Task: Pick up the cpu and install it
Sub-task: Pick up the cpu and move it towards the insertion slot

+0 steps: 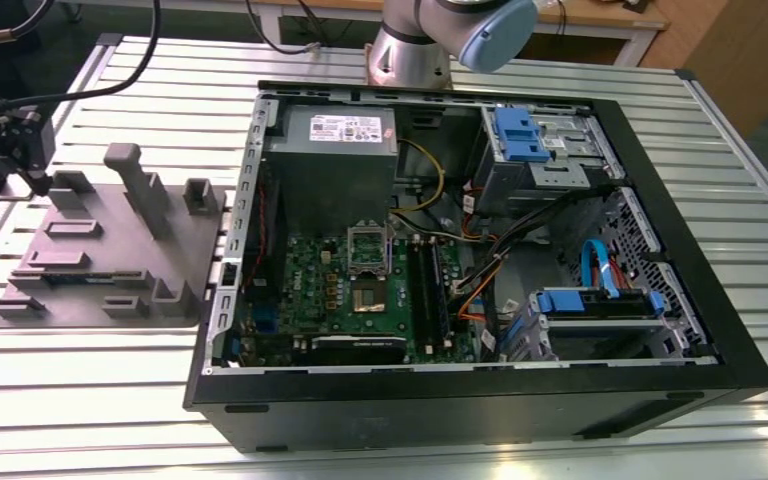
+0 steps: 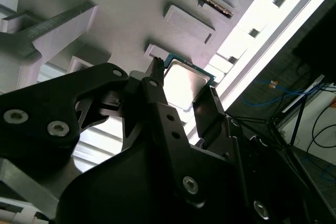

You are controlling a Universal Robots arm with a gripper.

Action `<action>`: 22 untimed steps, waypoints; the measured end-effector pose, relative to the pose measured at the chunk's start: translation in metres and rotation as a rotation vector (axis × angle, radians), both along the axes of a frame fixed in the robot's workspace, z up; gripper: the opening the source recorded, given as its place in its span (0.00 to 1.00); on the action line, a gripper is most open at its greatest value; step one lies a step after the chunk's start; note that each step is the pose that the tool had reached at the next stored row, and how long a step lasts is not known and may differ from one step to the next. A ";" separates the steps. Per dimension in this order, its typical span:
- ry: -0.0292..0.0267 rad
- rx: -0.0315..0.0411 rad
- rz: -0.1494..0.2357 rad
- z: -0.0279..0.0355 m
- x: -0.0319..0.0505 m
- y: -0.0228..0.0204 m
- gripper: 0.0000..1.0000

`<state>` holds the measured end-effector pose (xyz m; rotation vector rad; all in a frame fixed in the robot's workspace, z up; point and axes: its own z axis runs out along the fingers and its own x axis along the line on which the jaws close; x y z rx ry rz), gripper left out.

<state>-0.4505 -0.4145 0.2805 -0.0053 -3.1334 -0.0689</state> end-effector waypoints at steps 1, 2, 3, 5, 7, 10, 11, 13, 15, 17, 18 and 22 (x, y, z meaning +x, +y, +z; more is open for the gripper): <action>-0.0001 0.0001 0.000 0.0001 0.0000 0.0000 0.47; 0.0002 -0.0001 0.000 0.0006 0.0000 0.0000 0.47; 0.0004 -0.0003 0.000 0.0011 0.0000 0.0000 0.47; 0.0002 -0.0001 0.000 0.0015 0.0000 0.0000 0.47; 0.0002 -0.0001 0.000 0.0015 0.0000 0.0000 0.47; 0.0003 -0.0002 0.001 0.0016 0.0000 0.0000 0.47; 0.0003 -0.0001 0.001 0.0016 0.0000 0.0000 0.47; 0.0003 -0.0002 0.001 0.0021 0.0000 0.0000 0.47; 0.0002 -0.0001 0.001 0.0025 0.0000 0.0000 0.47; 0.0003 -0.0001 0.001 0.0027 0.0000 0.0000 0.47; 0.0003 -0.0001 0.001 0.0028 0.0000 0.0000 0.47; 0.0004 -0.0002 0.001 0.0040 0.0000 0.0000 0.47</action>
